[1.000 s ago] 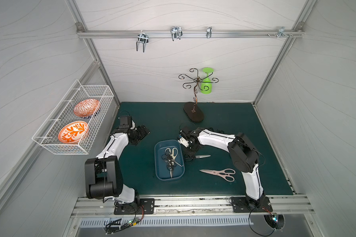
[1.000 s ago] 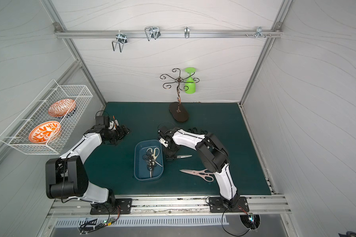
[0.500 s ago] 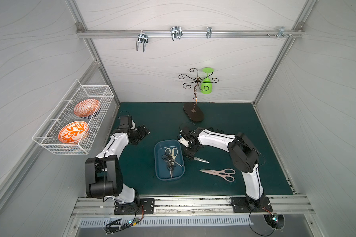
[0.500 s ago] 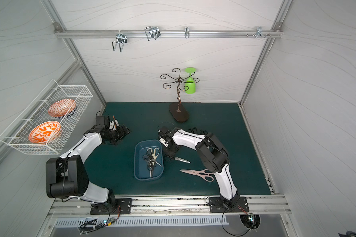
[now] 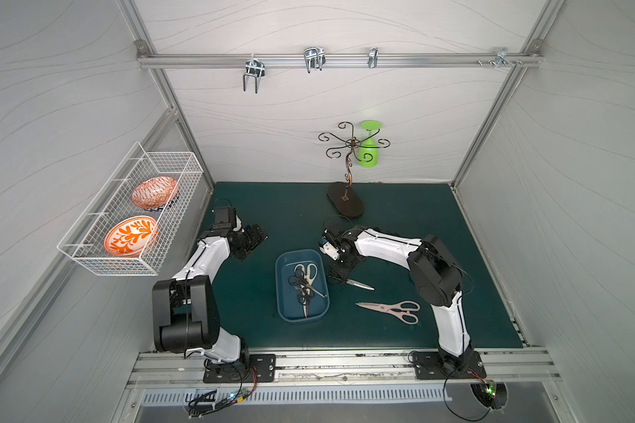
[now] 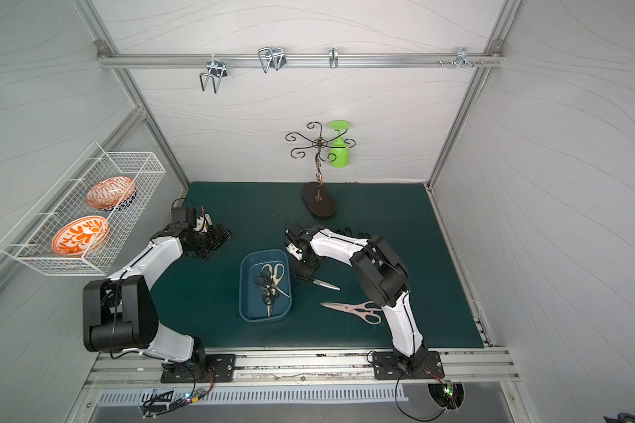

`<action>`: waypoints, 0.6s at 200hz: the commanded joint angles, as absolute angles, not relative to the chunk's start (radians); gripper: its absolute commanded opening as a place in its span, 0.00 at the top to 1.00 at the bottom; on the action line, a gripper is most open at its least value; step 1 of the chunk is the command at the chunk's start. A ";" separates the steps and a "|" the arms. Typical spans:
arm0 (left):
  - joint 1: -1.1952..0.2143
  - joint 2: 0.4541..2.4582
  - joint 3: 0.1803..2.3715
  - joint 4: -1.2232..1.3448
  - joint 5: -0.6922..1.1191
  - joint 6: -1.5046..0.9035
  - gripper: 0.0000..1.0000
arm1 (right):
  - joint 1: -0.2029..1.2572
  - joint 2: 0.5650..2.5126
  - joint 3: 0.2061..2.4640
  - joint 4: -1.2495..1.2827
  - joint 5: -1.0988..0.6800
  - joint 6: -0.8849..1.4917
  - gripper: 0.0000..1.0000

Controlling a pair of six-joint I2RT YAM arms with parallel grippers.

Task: Put the scissors into the storage box
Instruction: Pick up the scissors from the center of the board.

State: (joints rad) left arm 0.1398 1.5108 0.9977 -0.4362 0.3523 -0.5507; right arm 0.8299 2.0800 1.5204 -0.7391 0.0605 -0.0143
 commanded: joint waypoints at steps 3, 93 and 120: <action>0.138 1.511 1.013 -0.421 0.350 -0.537 0.12 | 0.802 2.020 1.587 -0.836 0.078 0.072 1.00; 0.139 1.480 1.014 -0.426 0.344 -0.547 0.11 | 0.966 1.937 1.821 -0.986 0.074 0.245 1.00; 0.146 1.473 1.019 -0.438 0.326 -0.543 0.11 | 1.045 1.973 1.921 -0.985 0.028 0.321 1.00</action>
